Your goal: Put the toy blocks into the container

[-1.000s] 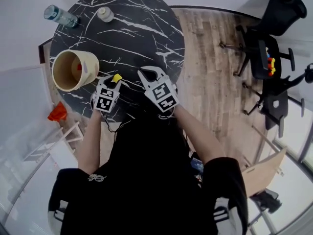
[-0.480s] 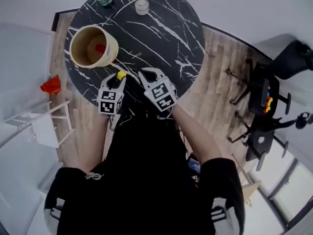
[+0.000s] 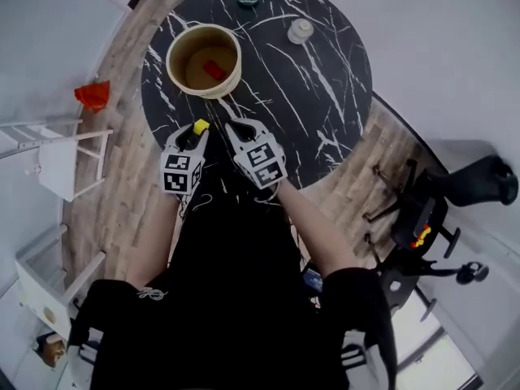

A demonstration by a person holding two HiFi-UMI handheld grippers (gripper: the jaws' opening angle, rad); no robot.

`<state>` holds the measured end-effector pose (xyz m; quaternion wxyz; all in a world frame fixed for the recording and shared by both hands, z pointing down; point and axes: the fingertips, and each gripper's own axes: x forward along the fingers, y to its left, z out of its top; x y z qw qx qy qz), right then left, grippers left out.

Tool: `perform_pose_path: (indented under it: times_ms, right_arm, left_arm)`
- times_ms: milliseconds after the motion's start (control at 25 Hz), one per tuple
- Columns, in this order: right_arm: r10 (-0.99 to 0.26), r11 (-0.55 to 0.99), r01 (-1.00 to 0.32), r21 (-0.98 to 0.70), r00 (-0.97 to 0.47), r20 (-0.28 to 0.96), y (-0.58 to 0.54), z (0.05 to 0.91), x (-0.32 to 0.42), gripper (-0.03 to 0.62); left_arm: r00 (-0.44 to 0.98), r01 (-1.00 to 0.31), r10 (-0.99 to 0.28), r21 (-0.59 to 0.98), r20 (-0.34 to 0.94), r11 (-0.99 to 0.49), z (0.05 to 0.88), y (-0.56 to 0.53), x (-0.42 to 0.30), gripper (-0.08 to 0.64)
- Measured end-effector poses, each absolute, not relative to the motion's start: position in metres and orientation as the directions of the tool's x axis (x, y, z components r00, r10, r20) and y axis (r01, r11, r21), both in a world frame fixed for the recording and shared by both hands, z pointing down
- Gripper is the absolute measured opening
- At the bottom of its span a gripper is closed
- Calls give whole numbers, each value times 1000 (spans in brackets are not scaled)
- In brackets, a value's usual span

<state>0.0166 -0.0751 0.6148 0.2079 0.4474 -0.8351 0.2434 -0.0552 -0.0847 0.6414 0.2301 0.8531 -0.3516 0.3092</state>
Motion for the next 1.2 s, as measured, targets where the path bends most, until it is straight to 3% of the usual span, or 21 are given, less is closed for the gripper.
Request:
perform_pose_path:
  times_ms: [280, 560, 800, 1200]
  right_arm:
    - [-676, 529, -826, -195, -549, 492, -95, 589, -7, -3]
    - [-782, 534, -837, -120, -542, 308, -121, 508, -2, -3]
    - [-853, 457, -886, -81, -462, 241, -149, 467, 25, -3]
    - [-877, 373, -924, -88, -382, 292, -152, 478, 56, -3]
  left_arm:
    - [541, -813, -594, 189, 596, -550, 593, -123, -87, 135]
    - [539, -832, -702, 166, 465, -529, 516, -160, -97, 135]
    - [612, -780, -698, 140, 373, -609, 466, -184, -68, 135]
    - [651, -715, -599, 110, 466, -691, 499, -200, -28, 135]
